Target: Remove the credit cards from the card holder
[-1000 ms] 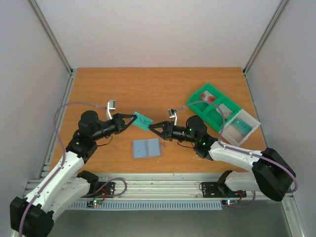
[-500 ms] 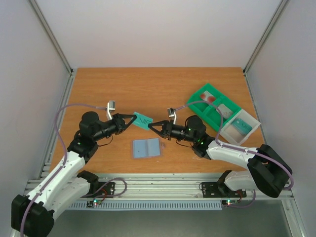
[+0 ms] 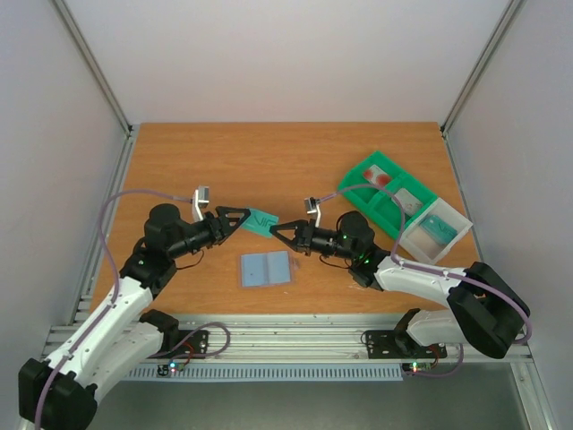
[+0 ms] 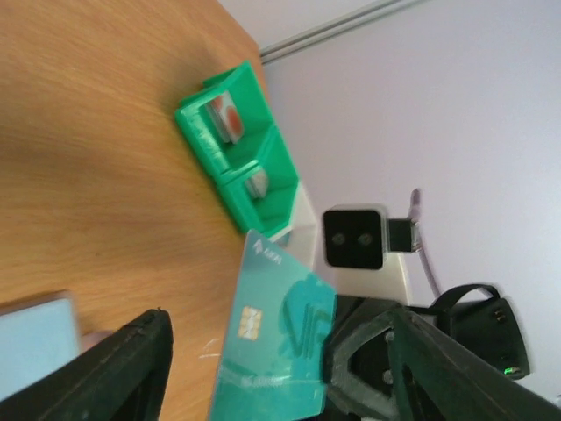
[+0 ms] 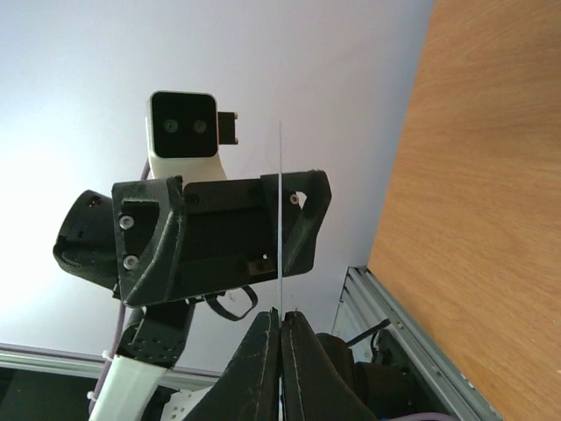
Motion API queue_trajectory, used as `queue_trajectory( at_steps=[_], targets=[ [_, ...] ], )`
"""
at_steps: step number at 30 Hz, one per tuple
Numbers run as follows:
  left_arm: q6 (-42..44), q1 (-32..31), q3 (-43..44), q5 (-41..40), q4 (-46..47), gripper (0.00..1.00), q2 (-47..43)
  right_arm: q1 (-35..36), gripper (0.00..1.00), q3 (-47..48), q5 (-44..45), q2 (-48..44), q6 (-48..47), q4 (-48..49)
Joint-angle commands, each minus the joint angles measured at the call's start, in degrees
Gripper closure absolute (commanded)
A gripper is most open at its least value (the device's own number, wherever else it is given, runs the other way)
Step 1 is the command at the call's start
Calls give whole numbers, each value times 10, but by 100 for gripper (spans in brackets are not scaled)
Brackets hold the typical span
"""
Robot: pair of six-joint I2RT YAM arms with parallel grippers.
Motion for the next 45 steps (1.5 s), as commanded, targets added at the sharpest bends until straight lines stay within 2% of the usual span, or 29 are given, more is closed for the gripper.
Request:
queue_trajectory(
  at_steps=[1,5,9,15,19,24,30,36,38,45],
  targets=[
    [52,-1,36,-27,-82,24,-24,-18,99,-11,-4,-3,-10,8],
    [89,-1,58,-55,-144,1,-39,-42,99,-20,-13,-21,-18,-20],
    [122,-1,76,-73,-190,1,-38,-63,99,-20,-32,-42,-36,-76],
    [172,-1,105,-81,-246,1,-29,-135,99,-13,-79,-81,-66,-195],
    [199,-1,109,-78,-268,1,-22,-176,99,33,-87,-115,-149,-378],
    [225,-1,117,-73,-294,1,-7,-205,99,114,-47,-140,-268,-607],
    [258,-1,128,-83,-327,1,9,-269,99,189,-52,-109,-345,-774],
    [279,-1,129,-78,-340,1,20,-339,99,294,14,-83,-452,-950],
    [284,-1,129,-75,-344,1,23,-366,99,322,50,-74,-471,-992],
    [311,-1,149,-61,-380,1,49,-485,99,357,81,-56,-535,-1052]
  ],
)
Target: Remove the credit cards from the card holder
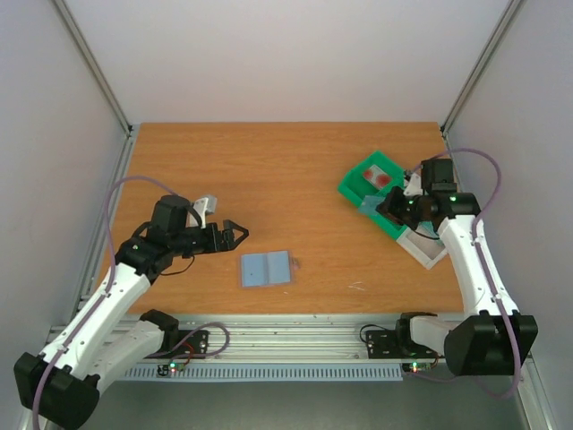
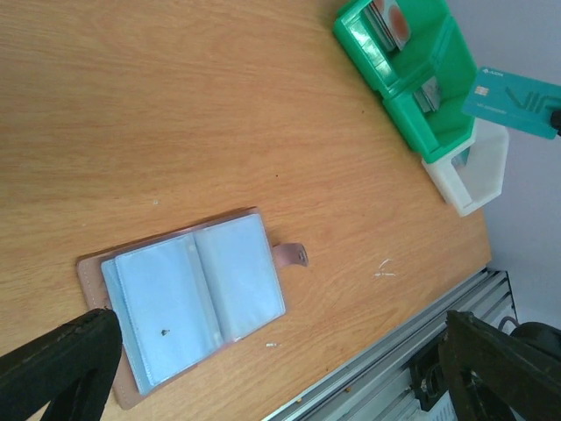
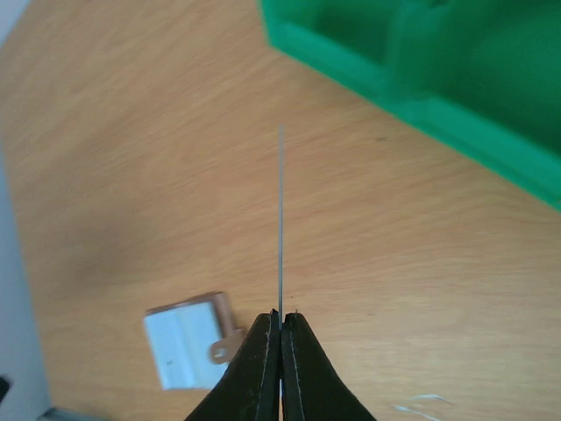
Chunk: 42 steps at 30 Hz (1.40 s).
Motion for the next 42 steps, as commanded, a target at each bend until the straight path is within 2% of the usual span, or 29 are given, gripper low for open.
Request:
queue_trajectory(
  at_steps=[1,6,16,21,24,28,32,42],
  targets=[
    [34,-1,33,11,-23,1,14,-74,99,28,42,21,-73,-92],
    [35,0,31,18,-24,1,17,-166,99,49,38,37,-82,-121],
    [29,0,16,71,-5,1,42,-169,99,124,285,79,-94,-161],
    [25,0,16,103,1,1,54,-177,99,143,334,124,-103,-165],
    [23,0,11,109,5,1,53,-202,99,162,317,148,-117,-170],
    [22,0,12,120,5,1,53,-245,99,207,228,207,-143,-184],
    [22,0,13,119,3,1,48,-250,99,235,177,244,-153,-182],
    [23,0,9,121,4,1,46,-252,99,255,241,288,-161,-193]
  ],
)
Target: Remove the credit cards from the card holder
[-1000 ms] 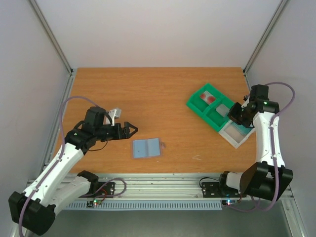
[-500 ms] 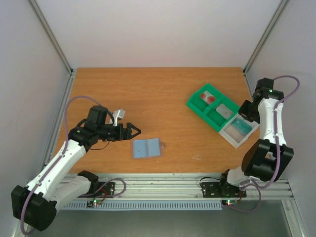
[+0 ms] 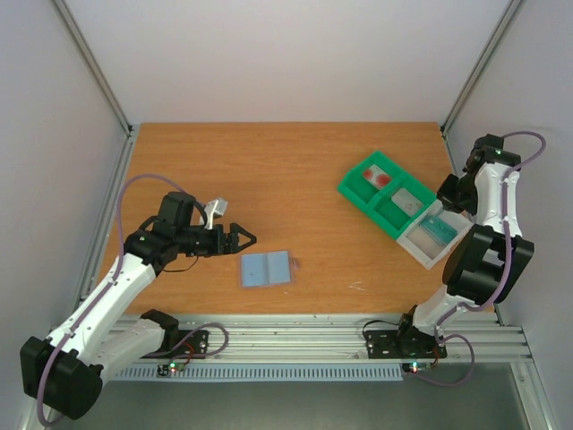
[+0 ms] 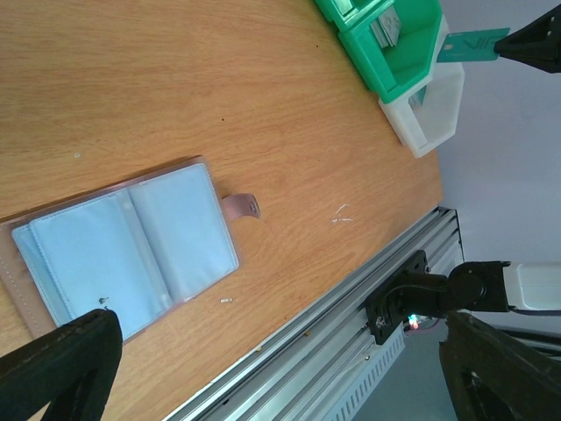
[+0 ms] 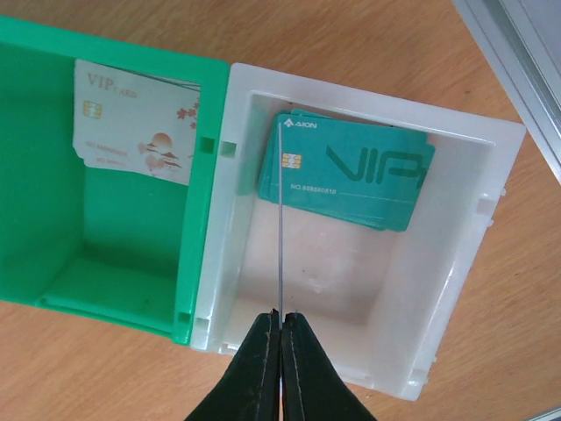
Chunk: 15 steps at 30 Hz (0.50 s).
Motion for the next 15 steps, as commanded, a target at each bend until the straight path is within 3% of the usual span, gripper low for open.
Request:
queue_trajectory(
  at_steps=[1,15],
  targets=[
    [1,-1,-5,14,22,1,-7,-2,99,6,19,15,-16,-10],
    [5,0,-1,2,15,1,-7,-10,99,-32,-67,62,-43,66]
  ],
)
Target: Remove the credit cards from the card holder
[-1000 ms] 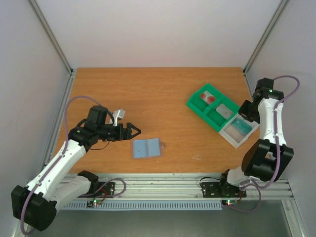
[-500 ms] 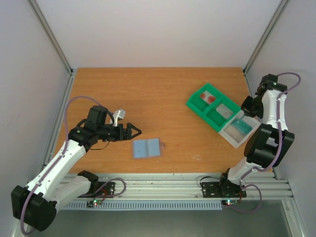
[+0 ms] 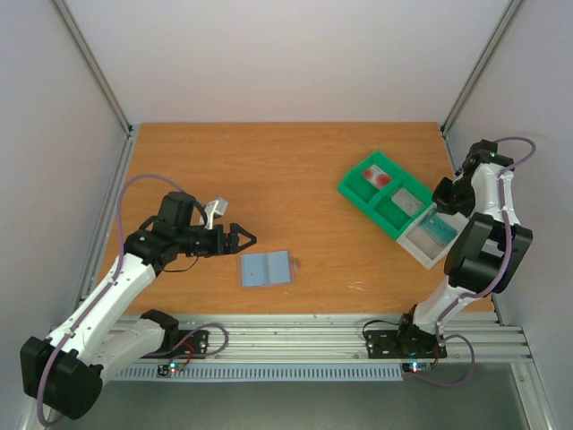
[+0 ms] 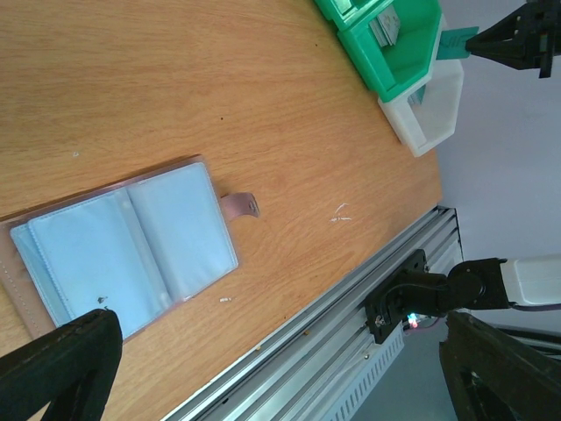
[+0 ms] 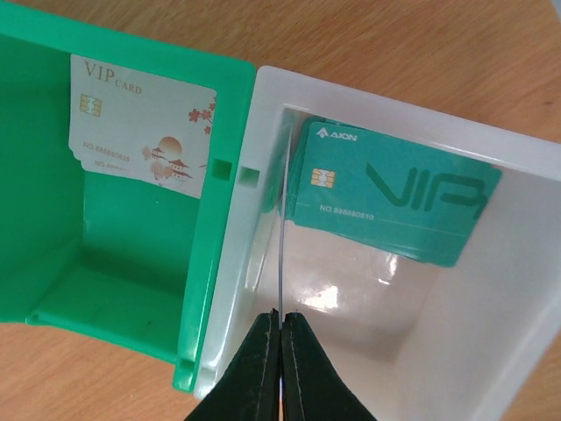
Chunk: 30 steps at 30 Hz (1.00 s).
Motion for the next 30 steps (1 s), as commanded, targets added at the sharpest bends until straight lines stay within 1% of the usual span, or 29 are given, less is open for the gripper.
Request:
queue_trajectory(
  at_steps=[1,9,14,22,30],
  targets=[
    [6,0,1,-4,13,1,-8,-7,99,-16,-40,24,-23,39],
    [8,0,3,-12,6,1,-6,-15,99,-26,-47,45,-37,62],
    [8,1,2,-13,7,1,-8,-19,99,-29,-22,49,-46,61],
    [6,1,0,-9,9,1,-8,-25,90,-35,18,52,-40,58],
    [7,1,2,-13,7,1,-11,-25,88,-37,76,53,-30,50]
  ],
)
